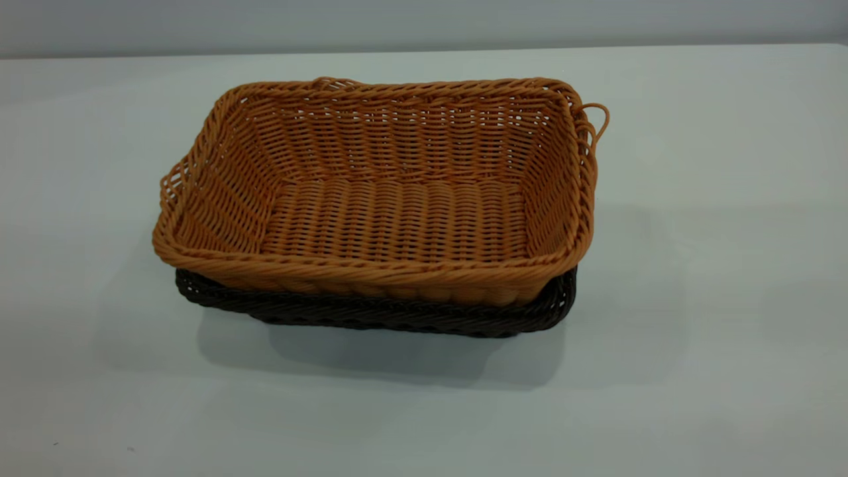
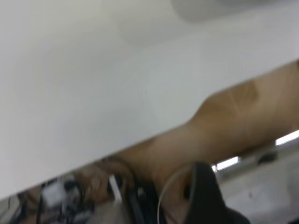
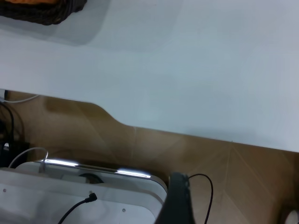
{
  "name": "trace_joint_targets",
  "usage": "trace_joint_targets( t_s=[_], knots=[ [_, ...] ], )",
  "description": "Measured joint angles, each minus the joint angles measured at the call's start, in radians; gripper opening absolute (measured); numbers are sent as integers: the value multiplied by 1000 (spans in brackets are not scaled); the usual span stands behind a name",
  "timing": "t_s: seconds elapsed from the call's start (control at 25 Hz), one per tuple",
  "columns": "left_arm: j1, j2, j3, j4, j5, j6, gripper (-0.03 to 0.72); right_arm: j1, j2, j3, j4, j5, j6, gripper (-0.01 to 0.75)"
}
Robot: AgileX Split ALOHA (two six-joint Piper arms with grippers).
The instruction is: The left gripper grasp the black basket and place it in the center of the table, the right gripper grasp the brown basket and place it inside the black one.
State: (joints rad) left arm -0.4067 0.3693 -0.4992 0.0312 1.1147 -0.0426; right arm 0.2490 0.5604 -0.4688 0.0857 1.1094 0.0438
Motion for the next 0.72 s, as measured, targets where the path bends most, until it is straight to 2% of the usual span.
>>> trace_joint_targets(
  t_s=[0.28,0.44,0.52,0.72],
  knots=[
    [0,-237,0,0,20,0,435,-5,-37,5,1,-2,0,563],
    [18,-344,0,0,25,-1,435,-99,-160,6,26,-2,0,563],
    [78,-381,0,0,31,-1,435,-144,-257,6,34,0,0,563],
    [262,-388,0,1,32,-4,435,-193,-532,6,38,13,0,563]
  ],
)
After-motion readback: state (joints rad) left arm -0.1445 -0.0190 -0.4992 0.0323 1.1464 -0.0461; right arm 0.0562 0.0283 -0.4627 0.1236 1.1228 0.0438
